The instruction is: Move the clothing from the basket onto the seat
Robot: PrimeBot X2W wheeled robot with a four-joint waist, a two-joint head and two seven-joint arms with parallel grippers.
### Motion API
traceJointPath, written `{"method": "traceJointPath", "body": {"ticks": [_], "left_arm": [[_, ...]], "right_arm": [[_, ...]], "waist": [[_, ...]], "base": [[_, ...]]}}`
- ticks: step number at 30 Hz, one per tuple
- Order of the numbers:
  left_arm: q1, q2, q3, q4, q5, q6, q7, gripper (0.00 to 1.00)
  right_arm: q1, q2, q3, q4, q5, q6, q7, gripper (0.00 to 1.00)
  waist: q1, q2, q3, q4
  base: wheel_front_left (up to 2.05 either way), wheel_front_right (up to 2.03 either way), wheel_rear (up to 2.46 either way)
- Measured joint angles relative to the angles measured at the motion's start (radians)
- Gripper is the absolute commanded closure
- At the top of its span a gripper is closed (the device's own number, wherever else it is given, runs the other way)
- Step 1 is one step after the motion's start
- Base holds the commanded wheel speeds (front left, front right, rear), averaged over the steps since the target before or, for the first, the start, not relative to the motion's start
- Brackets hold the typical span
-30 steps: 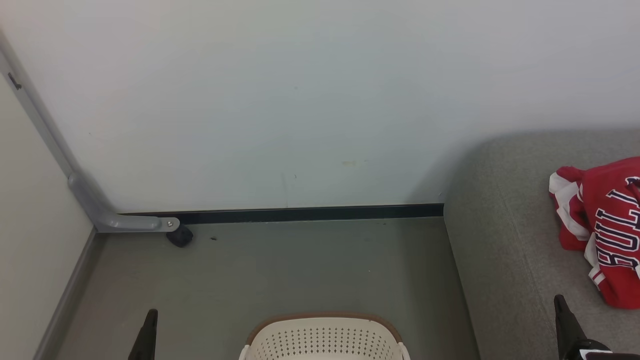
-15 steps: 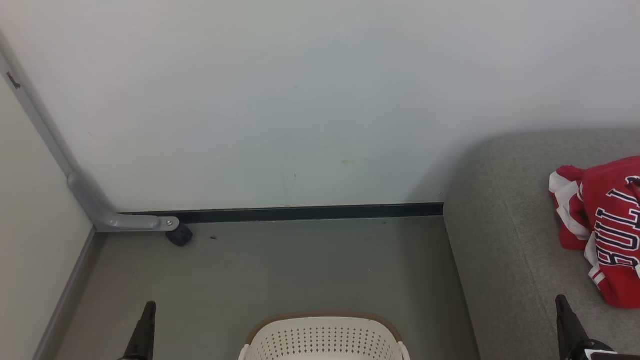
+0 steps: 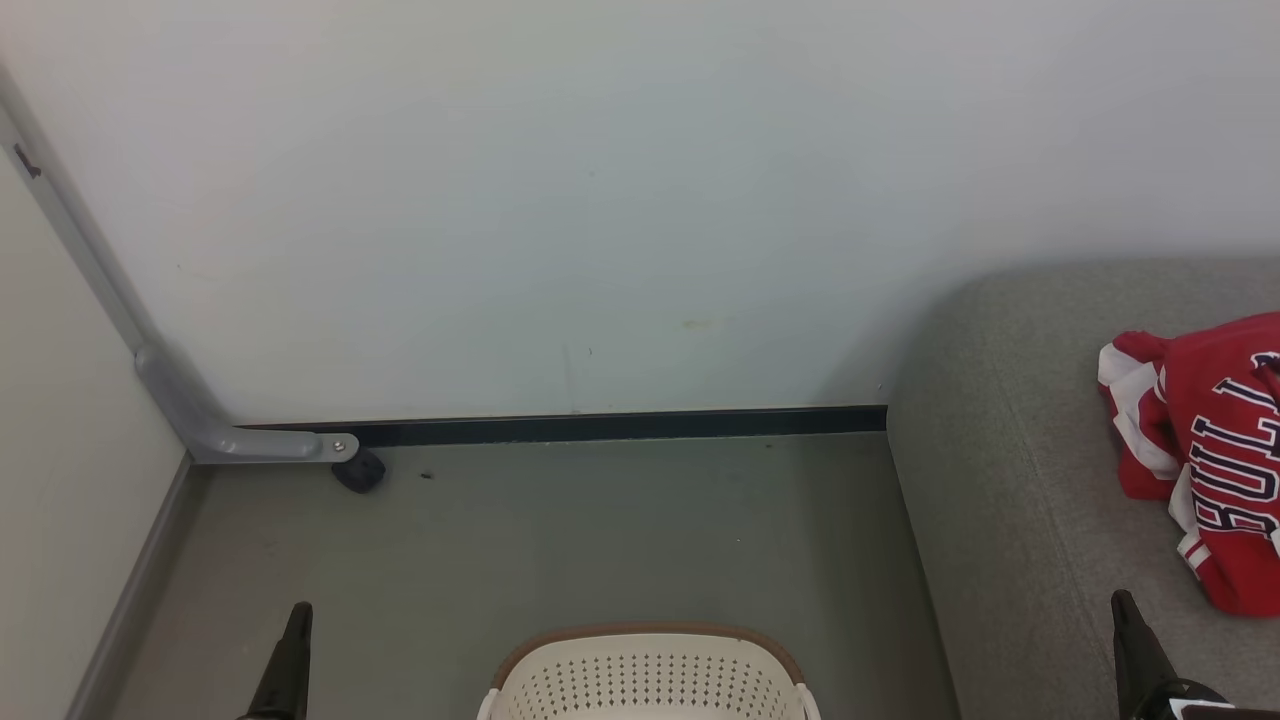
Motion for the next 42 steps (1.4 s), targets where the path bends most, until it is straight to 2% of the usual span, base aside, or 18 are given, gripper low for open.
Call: {"method": "traceJointPath", "body": {"ticks": [42], "left_arm": [[0.0, 0.0, 0.0, -0.001, 0.0, 0.0, 0.0, 1.0]], "right_arm": [[0.0, 0.0, 0.0, -0.001, 0.001, 0.001, 0.0, 1.0]], "waist": [[0.0, 0.0, 0.0, 0.0]], "base": [[0.0, 0.0, 0.0]]}}
